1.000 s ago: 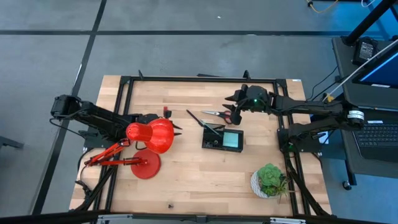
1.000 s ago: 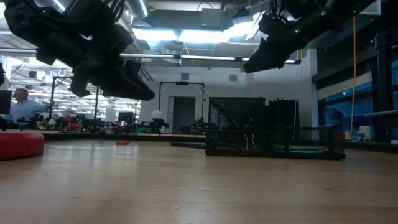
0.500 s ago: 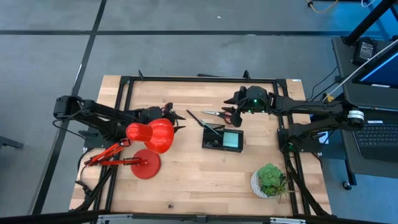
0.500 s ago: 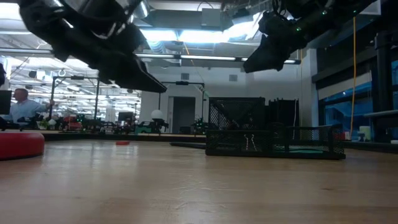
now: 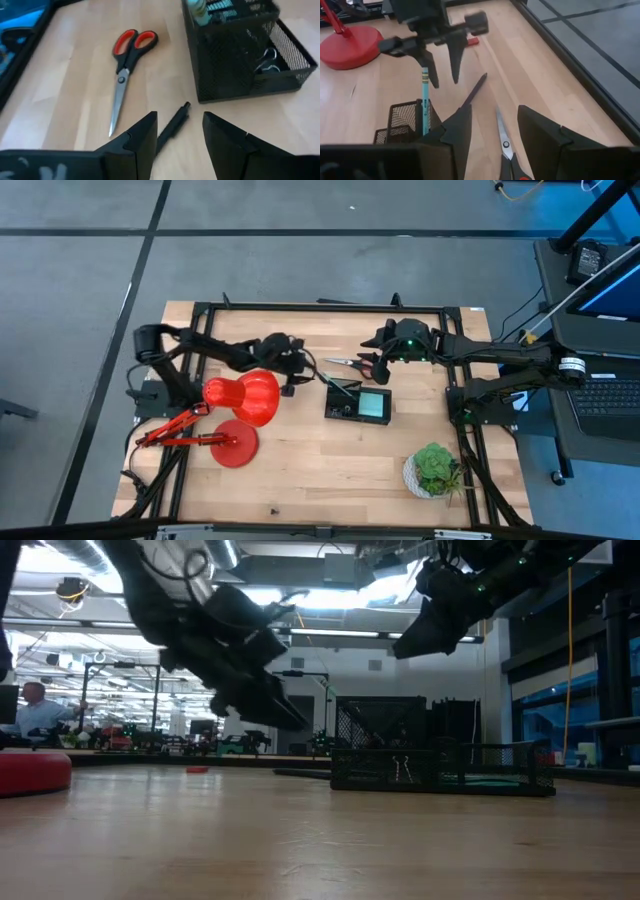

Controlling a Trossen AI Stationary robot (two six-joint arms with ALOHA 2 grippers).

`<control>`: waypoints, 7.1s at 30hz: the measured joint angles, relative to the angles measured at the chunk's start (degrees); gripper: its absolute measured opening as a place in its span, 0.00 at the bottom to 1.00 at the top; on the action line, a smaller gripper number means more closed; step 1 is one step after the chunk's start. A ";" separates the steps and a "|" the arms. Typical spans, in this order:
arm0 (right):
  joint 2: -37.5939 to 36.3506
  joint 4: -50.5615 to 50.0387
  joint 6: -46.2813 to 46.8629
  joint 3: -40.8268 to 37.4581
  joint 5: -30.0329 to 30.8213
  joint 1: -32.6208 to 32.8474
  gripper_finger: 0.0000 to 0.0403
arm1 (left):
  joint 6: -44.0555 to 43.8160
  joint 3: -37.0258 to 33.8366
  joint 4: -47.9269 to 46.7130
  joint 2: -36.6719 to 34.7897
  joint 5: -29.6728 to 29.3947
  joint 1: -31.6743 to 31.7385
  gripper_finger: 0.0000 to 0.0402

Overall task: Pick and place office supplies into organizer
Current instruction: Put the black pen into the black desk organizer

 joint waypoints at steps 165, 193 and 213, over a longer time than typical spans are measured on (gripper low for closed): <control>0.04 -19.78 3.45 0.07 0.17 0.00 0.40 | -2.52 22.15 -6.14 -1.42 13.60 -0.56 0.02; 13.13 -35.76 -1.65 2.36 0.42 -3.53 0.40 | 2.99 22.15 -29.85 -1.42 9.88 3.06 0.12; 20.26 -34.75 -13.49 2.36 -0.17 -0.72 0.40 | 5.58 22.15 -37.35 -1.42 8.85 3.08 0.12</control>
